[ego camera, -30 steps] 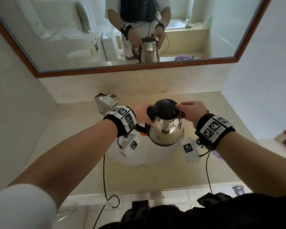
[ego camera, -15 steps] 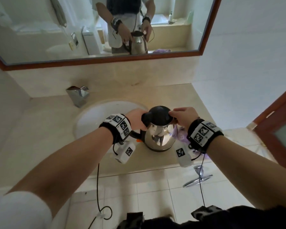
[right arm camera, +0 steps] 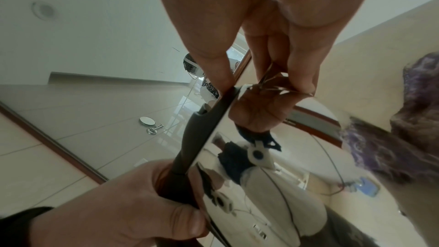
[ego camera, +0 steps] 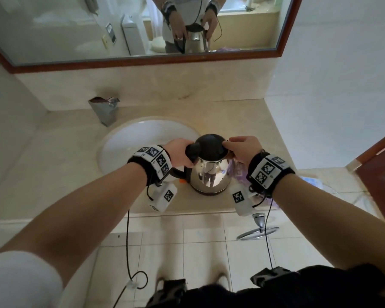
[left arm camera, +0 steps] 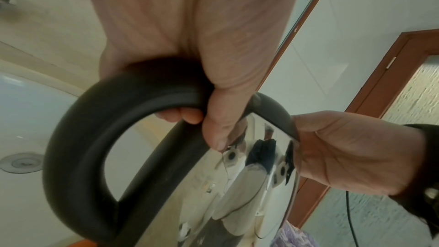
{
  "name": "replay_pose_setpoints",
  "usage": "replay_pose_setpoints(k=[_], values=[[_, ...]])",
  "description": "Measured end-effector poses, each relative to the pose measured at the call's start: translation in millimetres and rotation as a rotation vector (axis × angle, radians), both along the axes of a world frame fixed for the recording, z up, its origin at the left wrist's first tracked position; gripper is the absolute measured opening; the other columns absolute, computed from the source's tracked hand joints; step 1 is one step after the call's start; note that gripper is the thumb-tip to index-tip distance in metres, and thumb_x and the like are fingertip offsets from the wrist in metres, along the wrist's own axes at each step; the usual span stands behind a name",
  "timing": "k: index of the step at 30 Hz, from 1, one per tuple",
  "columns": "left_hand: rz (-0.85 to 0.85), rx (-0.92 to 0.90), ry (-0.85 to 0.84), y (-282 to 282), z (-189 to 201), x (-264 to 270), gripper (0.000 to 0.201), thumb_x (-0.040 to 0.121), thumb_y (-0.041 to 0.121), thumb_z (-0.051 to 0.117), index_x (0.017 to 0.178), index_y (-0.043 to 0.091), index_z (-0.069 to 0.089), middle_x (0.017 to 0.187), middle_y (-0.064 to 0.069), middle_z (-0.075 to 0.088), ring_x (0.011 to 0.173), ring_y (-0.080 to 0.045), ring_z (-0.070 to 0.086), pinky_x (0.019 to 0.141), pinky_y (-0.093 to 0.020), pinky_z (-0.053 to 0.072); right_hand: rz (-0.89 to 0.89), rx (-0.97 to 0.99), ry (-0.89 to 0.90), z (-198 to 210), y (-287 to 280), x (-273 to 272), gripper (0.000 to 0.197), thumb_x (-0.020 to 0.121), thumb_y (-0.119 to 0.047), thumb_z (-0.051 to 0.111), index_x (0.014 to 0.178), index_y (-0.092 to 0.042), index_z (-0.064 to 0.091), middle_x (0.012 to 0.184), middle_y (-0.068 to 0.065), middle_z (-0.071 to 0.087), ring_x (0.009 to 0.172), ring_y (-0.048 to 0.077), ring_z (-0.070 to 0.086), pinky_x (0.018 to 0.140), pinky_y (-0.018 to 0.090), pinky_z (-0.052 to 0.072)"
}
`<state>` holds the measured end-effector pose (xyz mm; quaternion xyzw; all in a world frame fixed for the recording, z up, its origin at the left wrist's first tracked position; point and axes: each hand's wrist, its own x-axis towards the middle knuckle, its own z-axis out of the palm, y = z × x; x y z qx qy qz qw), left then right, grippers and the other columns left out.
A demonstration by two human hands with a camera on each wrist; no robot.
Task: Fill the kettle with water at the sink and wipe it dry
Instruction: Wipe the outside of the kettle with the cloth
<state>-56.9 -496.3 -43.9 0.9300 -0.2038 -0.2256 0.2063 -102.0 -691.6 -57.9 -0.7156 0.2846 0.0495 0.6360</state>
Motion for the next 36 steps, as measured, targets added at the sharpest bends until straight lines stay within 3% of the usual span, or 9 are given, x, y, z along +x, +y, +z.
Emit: replay_pose_setpoints(k=[7,12,15,19,23,25,29,32,36], values=[[-0.005,0.024,0.030,0,-1,2,0.026,0.077,0.009,0.075,0.099,0.017,0.066,0.099,-0.005,0.071,0.098,-0.024,0.062,0.090,-0.036,0.048,-0.039,0.039,-0.018,-9,-9,-1,0.018,0.091,-0.026,0.058,0.093,-0.014,0.071,0.086,0.008,0.071,0.080,0.020,0.066,0.087,0.042,0.057],[-0.010,0.021,0.024,1,-4,5,0.027,0.076,0.010,0.076,0.095,0.024,0.063,0.098,-0.002,0.070,0.097,-0.022,0.062,0.092,-0.038,0.049,0.126,-0.406,0.192,-49,-33,4,0.039,0.091,-0.023,0.050,0.126,-0.009,0.058,0.126,0.017,0.062,0.112,0.033,0.059,0.100,0.042,0.047],[-0.016,0.036,0.029,2,-9,10,0.030,0.075,0.017,0.079,0.100,0.025,0.063,0.098,0.001,0.070,0.098,-0.020,0.063,0.095,-0.042,0.049,0.307,-0.618,0.352,-86,-38,4,0.051,0.075,-0.041,0.059,0.123,-0.023,0.059,0.133,0.014,0.057,0.121,0.035,0.054,0.105,0.047,0.043],[-0.029,0.029,0.032,4,-12,12,0.035,0.077,0.026,0.078,0.109,0.024,0.064,0.101,0.003,0.070,0.098,-0.019,0.062,0.095,-0.043,0.049,0.439,-0.806,0.493,-97,-29,3,0.053,0.087,-0.051,0.052,0.137,-0.036,0.043,0.157,0.011,0.019,0.144,0.042,0.013,0.113,0.057,0.018],[-0.057,0.005,0.057,4,-6,9,0.031,0.086,0.035,0.069,0.114,0.021,0.062,0.090,0.005,0.067,0.082,-0.014,0.063,0.088,-0.040,0.054,0.247,-0.831,0.418,-82,-39,-8,0.032,0.084,-0.035,0.063,0.112,-0.020,0.058,0.124,0.011,0.058,0.111,0.031,0.059,0.085,0.031,0.046],[-0.071,0.004,0.054,4,-3,7,0.030,0.090,0.037,0.064,0.114,0.019,0.061,0.088,0.004,0.066,0.079,-0.013,0.063,0.081,-0.034,0.054,0.162,-0.808,0.381,-77,-43,-16,0.020,0.092,-0.029,0.052,0.104,-0.015,0.059,0.111,0.006,0.063,0.099,0.023,0.061,0.076,0.025,0.039],[-0.090,0.013,0.044,5,-5,6,0.030,0.091,0.043,0.060,0.112,0.021,0.059,0.094,-0.001,0.069,0.078,-0.016,0.064,0.070,-0.028,0.049,-0.064,-0.562,0.250,-73,-33,-29,0.032,0.085,-0.047,0.060,0.088,-0.019,0.076,0.082,-0.002,0.073,0.084,0.022,0.069,0.085,0.031,0.054],[-0.102,0.000,0.020,6,-9,7,0.035,0.090,0.048,0.060,0.110,0.019,0.061,0.092,-0.003,0.070,0.077,-0.018,0.065,0.068,-0.030,0.050,-0.338,-0.434,-0.015,-53,-13,-37,0.011,0.083,-0.019,0.067,0.083,-0.021,0.078,0.079,0.001,0.071,0.078,0.019,0.063,0.077,0.022,0.047],[-0.185,-0.003,0.021,8,-12,7,0.041,0.092,0.049,0.056,0.112,0.013,0.059,0.090,-0.008,0.071,0.076,-0.025,0.068,0.066,-0.031,0.050,-0.598,-0.223,-0.315,-14,28,-58,0.022,0.081,-0.006,0.064,0.067,-0.023,0.069,0.071,-0.003,0.071,0.066,0.013,0.065,0.063,0.020,0.051]])
